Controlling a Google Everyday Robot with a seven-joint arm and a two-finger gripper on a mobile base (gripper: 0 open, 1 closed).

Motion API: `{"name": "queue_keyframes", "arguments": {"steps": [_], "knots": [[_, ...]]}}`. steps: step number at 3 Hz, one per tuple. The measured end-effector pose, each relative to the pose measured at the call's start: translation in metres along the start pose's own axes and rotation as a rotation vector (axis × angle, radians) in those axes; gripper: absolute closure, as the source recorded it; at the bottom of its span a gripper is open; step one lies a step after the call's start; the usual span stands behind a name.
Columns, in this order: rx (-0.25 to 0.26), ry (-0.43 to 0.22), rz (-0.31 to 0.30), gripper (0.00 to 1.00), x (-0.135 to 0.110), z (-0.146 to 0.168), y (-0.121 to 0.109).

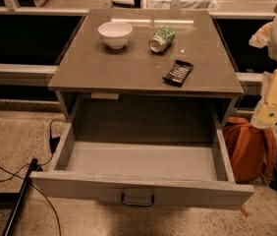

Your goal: Place rxbar chocolate into top drawer

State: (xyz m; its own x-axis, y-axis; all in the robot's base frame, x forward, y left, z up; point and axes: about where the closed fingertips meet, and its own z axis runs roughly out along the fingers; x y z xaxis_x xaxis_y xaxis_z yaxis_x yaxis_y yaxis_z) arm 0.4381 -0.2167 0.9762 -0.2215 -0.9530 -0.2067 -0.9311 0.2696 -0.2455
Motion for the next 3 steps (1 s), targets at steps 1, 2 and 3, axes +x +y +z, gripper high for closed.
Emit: {"name": "queue_keyframes", "arguments": {"steps": [1, 2, 3], "knots": [[0.005, -0.005, 0.001, 0.00, 0.000, 0.000, -0.001], [0.060, -0.061, 0.018, 0.00, -0.003, 0.001, -0.015], [0.133, -0.193, 0.080, 0.00, 0.003, 0.017, -0.066]]}}
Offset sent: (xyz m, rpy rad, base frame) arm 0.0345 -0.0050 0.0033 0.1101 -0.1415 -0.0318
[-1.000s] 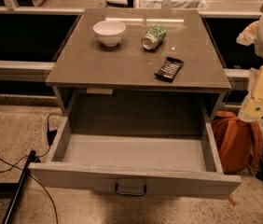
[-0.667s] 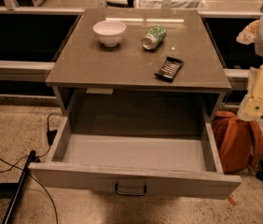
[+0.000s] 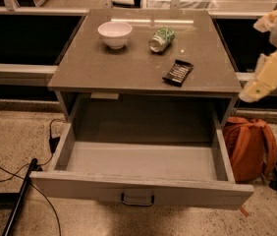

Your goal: Place rxbar chocolate into top drawer

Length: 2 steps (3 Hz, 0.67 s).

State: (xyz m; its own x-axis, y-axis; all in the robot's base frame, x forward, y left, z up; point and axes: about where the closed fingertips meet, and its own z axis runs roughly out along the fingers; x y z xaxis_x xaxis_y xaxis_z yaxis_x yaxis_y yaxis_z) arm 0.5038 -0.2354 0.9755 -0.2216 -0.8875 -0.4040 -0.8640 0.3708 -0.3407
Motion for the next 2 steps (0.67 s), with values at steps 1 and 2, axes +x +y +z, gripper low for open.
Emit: {"name": "queue_keyframes", "arguments": {"steps": [1, 2], "knots": [[0.017, -0.168, 0.129, 0.00, 0.015, 0.052, -0.051], [-0.017, -0.268, 0.219, 0.00, 0.017, 0.109, -0.082]]}}
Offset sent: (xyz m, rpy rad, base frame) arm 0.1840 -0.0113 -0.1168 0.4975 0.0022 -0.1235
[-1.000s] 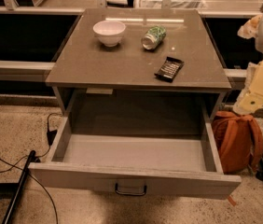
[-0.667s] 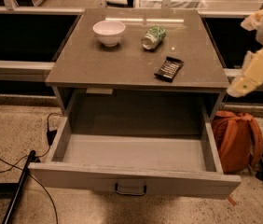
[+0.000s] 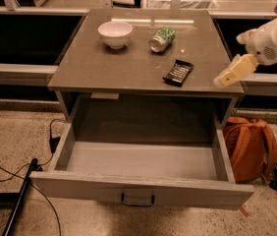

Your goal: Place rxbar chocolate into top drawer

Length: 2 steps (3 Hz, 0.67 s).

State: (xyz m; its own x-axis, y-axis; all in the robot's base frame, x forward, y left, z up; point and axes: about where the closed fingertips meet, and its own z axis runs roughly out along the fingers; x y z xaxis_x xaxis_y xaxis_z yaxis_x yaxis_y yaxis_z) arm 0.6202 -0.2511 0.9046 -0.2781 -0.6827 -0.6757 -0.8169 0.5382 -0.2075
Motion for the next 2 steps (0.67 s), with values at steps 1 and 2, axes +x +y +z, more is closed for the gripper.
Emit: {"name": "queue_keyframes", "arguments": {"steps": [1, 2], "knots": [[-0.033, -0.061, 0.053, 0.00, 0.000, 0.048, -0.019], [-0.085, -0.094, 0.064, 0.00, -0.008, 0.092, -0.028]]}}
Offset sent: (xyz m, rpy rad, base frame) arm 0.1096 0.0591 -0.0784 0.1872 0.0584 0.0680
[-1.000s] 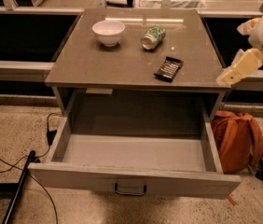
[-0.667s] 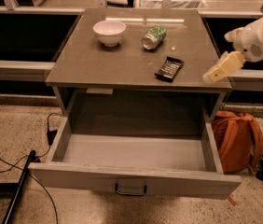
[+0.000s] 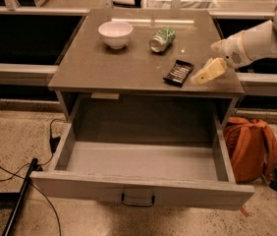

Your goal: Place rxbar chocolate into top drawer

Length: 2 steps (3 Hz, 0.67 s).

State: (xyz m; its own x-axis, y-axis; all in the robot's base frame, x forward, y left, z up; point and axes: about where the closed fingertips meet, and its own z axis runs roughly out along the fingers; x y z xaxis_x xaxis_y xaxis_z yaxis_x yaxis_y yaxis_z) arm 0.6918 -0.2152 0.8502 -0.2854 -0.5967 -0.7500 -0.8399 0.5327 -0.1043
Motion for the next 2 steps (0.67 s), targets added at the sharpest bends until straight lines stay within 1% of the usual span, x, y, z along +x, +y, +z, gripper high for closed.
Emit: {"name": "queue_keyframes", "arguments": {"steps": [1, 2], "knots": [[-0.045, -0.010, -0.014, 0.00, -0.009, 0.035, -0.003], [-0.115, -0.027, -0.043, 0.00, -0.021, 0.065, 0.008]]}}
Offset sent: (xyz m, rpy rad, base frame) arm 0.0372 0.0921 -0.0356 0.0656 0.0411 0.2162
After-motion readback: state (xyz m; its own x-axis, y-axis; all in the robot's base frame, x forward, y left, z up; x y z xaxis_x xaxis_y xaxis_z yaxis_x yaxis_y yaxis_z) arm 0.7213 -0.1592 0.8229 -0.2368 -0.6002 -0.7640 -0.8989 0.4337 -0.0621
